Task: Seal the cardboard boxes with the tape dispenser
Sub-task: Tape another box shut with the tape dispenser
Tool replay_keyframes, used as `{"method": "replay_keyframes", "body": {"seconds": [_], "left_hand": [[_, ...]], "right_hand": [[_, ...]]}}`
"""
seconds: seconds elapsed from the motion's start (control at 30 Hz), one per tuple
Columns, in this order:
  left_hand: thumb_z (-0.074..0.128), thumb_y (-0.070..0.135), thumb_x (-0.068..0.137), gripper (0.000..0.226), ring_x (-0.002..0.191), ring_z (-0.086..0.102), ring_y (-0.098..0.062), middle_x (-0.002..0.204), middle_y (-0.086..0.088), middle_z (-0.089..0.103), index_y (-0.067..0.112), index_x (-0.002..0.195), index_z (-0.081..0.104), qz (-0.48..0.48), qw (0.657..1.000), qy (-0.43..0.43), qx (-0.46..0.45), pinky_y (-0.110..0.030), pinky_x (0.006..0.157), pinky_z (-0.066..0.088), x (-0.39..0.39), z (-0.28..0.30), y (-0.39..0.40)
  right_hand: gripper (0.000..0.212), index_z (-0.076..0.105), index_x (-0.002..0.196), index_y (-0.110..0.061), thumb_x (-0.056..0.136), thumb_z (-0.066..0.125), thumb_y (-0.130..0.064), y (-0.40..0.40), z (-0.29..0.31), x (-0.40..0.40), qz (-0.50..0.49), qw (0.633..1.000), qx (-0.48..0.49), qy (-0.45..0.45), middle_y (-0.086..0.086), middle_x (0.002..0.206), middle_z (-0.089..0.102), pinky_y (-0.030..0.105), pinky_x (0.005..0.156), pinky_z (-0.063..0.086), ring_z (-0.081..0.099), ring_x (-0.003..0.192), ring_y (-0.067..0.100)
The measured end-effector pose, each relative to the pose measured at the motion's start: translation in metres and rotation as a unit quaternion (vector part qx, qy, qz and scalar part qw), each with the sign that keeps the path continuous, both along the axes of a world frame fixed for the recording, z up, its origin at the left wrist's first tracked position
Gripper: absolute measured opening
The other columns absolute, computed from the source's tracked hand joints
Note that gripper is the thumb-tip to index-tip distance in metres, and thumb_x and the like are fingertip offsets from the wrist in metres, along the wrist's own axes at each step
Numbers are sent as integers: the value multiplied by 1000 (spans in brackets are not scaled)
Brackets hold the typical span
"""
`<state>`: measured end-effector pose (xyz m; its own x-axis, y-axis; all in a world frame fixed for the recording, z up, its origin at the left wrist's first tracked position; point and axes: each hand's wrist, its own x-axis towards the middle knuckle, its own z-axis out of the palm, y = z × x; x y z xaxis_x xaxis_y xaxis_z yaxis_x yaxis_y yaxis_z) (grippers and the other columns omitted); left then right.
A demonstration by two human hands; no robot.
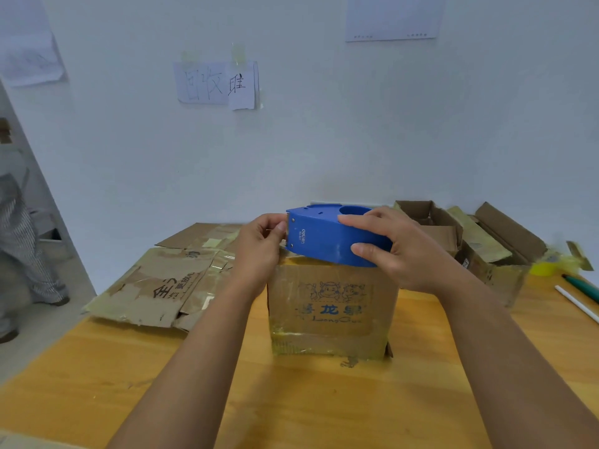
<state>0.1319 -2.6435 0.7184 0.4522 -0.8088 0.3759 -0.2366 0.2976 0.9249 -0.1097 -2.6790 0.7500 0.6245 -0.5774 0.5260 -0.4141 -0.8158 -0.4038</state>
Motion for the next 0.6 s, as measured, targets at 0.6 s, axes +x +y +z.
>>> {"method": "replay_keyframes", "body": {"seconds": [0.6], "left_hand": [[55,-1,96,20,54,64,-3,99,-14,73,-5,111,67,-97,974,182,95,-17,61,52,16,43,3]], "right_hand": [[11,65,103,-38,98,60,-30,-31,74,37,-9,1000,-12,-27,-5,104,41,16,80,37,49,97,4]]}}
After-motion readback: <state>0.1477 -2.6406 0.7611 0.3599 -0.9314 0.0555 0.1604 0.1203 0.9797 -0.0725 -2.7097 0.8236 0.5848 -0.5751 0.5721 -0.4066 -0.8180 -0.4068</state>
